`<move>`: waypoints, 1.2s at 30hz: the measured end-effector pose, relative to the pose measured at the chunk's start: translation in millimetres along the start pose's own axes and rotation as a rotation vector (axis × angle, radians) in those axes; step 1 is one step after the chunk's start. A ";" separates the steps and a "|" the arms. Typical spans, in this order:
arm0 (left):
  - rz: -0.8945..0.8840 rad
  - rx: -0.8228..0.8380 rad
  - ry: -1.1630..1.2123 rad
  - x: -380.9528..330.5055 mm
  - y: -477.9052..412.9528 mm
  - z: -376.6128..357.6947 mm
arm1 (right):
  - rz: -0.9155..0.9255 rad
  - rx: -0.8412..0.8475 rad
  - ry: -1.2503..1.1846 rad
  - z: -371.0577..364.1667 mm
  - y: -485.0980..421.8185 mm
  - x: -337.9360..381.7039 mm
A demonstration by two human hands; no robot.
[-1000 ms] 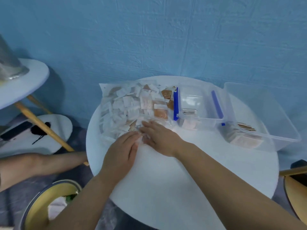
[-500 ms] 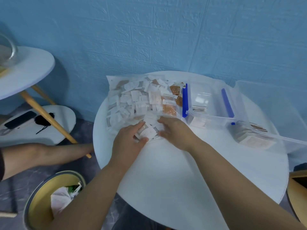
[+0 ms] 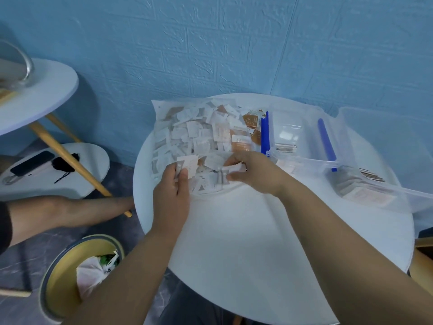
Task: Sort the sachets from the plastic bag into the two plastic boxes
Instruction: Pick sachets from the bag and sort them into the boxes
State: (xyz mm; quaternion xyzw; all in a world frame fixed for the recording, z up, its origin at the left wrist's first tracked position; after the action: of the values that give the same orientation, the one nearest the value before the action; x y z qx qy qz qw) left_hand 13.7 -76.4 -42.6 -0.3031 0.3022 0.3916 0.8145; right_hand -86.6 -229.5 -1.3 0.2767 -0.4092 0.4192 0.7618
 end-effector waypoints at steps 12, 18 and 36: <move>-0.063 0.028 0.097 -7.1 4.8 4.9 | -0.001 -0.067 -0.572 -41.0 -8.2 14.0; 0.098 -0.169 0.057 -0.4 1.4 9.0 | -0.011 -0.165 0.024 -33.5 -5.5 -1.5; 0.059 -0.111 0.053 0.9 0.2 5.4 | -0.128 -0.081 0.263 -49.1 -9.3 -2.1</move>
State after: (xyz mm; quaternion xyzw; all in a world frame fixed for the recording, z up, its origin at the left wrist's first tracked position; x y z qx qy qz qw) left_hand 15.4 -71.9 -39.8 -0.3490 0.3102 0.4236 0.7762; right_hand -60.0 -197.4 -29.0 0.2139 -0.3041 0.3857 0.8444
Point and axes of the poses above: each hand's wrist, its own y-axis away from the middle knuckle, its own z-axis out of the back of the hand, x = y × z, the point moved 2 cm from there along -y, towards the middle knuckle, and after that the axes turned 15 degrees about -y, right-handed, at the moved point
